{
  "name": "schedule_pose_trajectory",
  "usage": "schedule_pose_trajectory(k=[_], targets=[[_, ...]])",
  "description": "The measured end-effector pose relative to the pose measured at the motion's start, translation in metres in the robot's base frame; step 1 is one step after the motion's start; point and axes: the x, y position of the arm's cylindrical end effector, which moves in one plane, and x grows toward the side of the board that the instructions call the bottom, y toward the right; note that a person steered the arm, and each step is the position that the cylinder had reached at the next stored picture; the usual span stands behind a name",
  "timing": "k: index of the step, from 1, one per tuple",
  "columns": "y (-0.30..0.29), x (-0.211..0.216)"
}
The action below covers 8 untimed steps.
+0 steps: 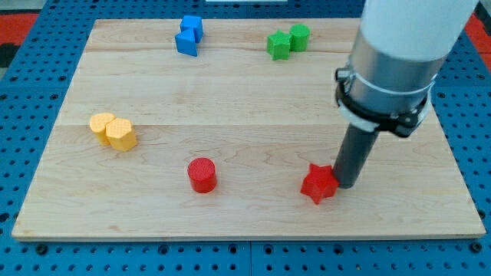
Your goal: Push the red circle closer to the red star
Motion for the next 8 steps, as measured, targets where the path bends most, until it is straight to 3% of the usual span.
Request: schedule_pose_trajectory(k=[2, 4, 6, 8], targets=[[0.006, 0.001], [-0.004, 0.066], [-0.207, 0.055], [-0.223, 0.009]])
